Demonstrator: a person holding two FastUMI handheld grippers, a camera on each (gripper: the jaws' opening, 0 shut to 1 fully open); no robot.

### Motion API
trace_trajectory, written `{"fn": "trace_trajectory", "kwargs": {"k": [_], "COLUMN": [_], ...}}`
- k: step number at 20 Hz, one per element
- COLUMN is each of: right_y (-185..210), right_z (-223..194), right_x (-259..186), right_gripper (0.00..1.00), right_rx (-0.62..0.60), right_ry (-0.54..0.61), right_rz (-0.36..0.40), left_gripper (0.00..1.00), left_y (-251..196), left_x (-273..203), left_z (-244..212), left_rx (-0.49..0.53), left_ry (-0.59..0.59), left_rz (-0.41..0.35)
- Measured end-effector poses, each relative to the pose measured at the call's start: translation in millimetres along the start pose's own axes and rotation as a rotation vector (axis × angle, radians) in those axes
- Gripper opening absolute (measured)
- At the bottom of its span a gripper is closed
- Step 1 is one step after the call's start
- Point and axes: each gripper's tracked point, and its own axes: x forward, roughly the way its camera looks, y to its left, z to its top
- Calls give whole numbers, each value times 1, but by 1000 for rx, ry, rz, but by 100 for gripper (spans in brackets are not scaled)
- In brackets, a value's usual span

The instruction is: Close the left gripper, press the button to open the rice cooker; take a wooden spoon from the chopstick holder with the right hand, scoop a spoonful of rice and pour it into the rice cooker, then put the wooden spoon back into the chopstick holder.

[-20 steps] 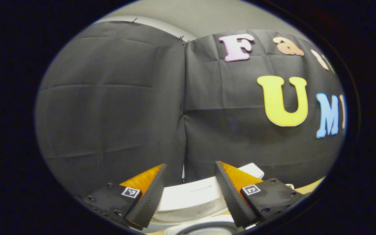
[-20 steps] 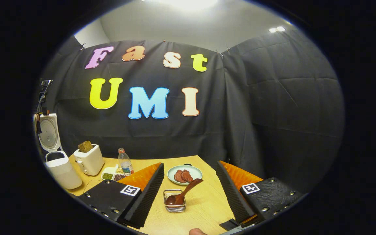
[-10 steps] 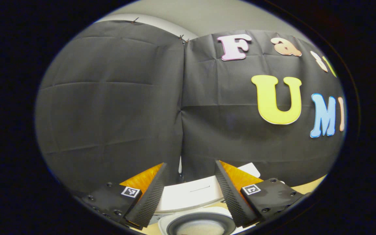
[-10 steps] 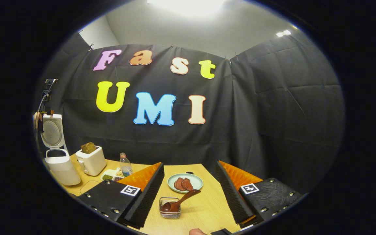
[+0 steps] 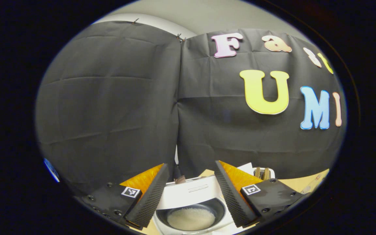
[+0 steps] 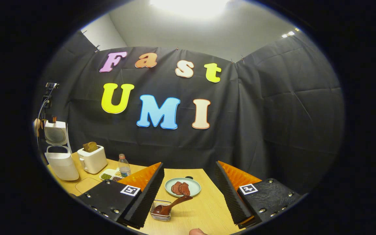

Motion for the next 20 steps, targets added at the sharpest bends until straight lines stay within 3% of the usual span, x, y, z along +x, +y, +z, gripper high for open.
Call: {"fn": "trace_trajectory", "kwargs": {"k": [5, 20], "right_y": [-13, -15], "right_z": [0, -13], "right_x": [2, 6], "right_gripper": [94, 94], "right_rx": [-30, -40], "right_ry": [-6, 14], "right_rz": [24, 86], "left_gripper": [98, 98], "left_y": [-12, -32], "left_x": [-18, -40], "left_z": [-54, -124], "left_rx": [-27, 31], "left_ry": [97, 194], "left_rz": [-15, -22]}}
